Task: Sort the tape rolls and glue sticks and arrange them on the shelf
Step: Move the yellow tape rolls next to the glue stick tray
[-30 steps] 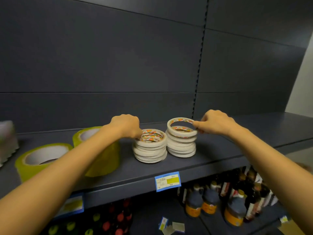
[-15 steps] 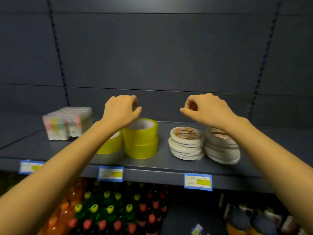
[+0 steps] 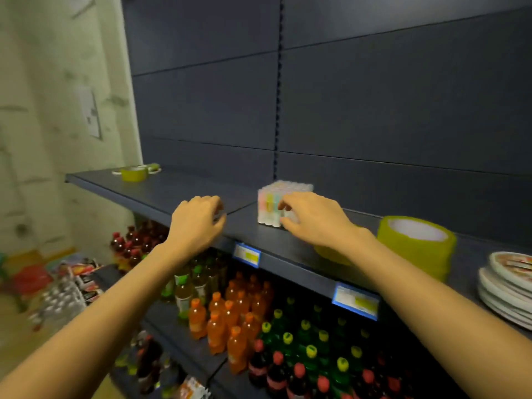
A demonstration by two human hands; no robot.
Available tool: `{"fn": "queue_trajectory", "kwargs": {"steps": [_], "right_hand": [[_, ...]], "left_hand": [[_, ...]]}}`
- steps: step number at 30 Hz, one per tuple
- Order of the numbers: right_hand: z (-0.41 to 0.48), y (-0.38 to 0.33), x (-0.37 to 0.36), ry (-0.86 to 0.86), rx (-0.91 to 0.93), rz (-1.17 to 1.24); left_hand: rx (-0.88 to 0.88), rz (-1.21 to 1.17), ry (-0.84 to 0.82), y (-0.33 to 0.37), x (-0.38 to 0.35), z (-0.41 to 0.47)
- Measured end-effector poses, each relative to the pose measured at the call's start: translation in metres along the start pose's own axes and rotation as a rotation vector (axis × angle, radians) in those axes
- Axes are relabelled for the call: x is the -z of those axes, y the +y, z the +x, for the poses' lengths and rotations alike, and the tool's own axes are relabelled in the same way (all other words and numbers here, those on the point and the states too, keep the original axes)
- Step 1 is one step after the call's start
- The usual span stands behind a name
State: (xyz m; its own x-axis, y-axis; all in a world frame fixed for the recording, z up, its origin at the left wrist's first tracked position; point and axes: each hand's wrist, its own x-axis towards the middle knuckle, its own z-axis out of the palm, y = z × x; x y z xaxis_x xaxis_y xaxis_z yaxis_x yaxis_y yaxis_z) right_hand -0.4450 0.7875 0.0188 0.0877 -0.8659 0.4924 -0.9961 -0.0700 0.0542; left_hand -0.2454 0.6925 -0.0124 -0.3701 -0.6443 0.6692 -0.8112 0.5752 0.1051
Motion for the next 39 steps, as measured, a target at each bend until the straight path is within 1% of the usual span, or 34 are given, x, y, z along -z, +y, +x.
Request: {"fn": "queue_trajectory", "kwargs": {"steps": [2, 5, 11, 14, 20, 27, 32, 35, 39], "right_hand": [[0.021, -0.022, -0.014, 0.004, 0.033, 0.027], [0.054, -0.058, -0.035, -0.037, 0.075, 0.045], [0.133, -0.147, -0.088, -0.063, 0.075, 0.094], [0.176, -0.191, -0.111, -0.055, 0.065, 0.146], [0.246, -0.254, -0.147, -0.096, 0.069, 0.178], [0.327, -0.290, -0.192, -0.141, 0.080, 0.174], [0.392, -0.301, -0.236, -0.165, 0.049, 0.166], [0.438, -0.300, -0.261, -0.152, 0.009, 0.169], [0.503, -0.296, -0.291, -0.107, -0.084, 0.173]], "left_hand": [[0.025, 0.020, 0.010, -0.033, 0.003, -0.004], [0.038, 0.055, 0.001, -0.085, 0.005, -0.007], [0.036, 0.131, -0.037, -0.198, 0.014, -0.005], [0.034, 0.121, -0.054, -0.253, 0.018, -0.004], [0.089, 0.129, -0.089, -0.340, 0.024, 0.005], [0.153, 0.122, -0.068, -0.424, 0.002, 0.016], [0.183, 0.118, -0.046, -0.483, -0.028, 0.050], [0.199, 0.105, -0.051, -0.518, -0.050, 0.079], [0.174, 0.112, -0.078, -0.559, -0.078, 0.127]]}}
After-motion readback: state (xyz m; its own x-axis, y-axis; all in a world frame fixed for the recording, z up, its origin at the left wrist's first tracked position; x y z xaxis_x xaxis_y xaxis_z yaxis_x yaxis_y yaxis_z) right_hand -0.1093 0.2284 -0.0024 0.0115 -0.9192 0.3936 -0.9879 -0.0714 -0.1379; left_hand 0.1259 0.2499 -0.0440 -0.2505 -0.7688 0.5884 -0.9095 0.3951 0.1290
